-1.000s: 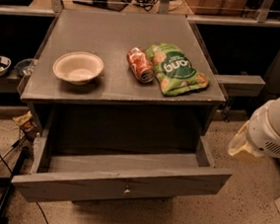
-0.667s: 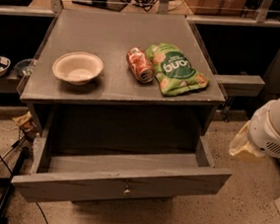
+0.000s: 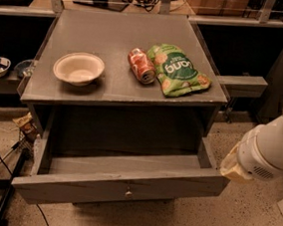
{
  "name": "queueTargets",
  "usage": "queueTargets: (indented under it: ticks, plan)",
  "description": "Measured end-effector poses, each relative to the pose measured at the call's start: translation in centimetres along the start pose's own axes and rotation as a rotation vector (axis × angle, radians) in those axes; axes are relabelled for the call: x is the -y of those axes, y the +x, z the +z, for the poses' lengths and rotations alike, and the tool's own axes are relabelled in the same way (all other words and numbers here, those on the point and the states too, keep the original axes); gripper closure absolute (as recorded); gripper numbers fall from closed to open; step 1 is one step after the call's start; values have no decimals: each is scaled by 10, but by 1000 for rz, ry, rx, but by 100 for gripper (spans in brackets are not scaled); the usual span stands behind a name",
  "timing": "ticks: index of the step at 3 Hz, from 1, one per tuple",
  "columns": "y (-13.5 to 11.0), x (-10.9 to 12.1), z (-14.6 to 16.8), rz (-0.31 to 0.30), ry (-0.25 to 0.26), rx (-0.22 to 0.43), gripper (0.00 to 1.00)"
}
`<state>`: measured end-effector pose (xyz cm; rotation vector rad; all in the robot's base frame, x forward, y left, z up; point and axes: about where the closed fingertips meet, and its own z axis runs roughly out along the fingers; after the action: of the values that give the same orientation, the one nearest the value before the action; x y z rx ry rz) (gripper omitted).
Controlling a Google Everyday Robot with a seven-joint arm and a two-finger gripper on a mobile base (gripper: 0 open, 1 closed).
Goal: Close top drawer
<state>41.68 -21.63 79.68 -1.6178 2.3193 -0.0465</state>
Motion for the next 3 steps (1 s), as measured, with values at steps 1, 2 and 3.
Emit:
queueTargets:
  ticks: [1,2,3]
  plan:
    - [-3,-12,15,9,-16,18,100]
    - [-8,-43,36,14,-76,44,100]
    - [-8,-43,36,14,-76,44,100]
